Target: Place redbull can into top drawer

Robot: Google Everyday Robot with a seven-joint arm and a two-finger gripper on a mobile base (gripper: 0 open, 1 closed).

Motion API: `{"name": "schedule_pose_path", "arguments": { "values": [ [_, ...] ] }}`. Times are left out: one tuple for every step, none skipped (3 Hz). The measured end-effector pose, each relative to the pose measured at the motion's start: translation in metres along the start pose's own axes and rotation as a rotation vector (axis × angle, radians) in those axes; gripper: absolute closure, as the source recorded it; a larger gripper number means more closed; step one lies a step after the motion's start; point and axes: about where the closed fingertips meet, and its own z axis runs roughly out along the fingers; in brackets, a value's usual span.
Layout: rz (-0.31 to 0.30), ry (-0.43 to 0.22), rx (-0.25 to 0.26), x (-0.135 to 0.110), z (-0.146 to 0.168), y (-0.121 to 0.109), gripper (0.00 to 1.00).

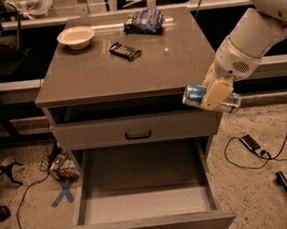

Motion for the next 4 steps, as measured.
{"name": "schedule_pose_path", "arguments": {
  "values": [
    [0.006,0.000,-0.005,0.002,0.003,0.001,1.00],
    [0.098,-0.006,-0.082,0.033,0.058,0.013,1.00],
    [0.290,-0.122,-0.200,0.083,0.167,0.054,1.00],
    [0.413,-0.213,-0.177,0.106,0.233,0.062,1.00]
  ]
}}
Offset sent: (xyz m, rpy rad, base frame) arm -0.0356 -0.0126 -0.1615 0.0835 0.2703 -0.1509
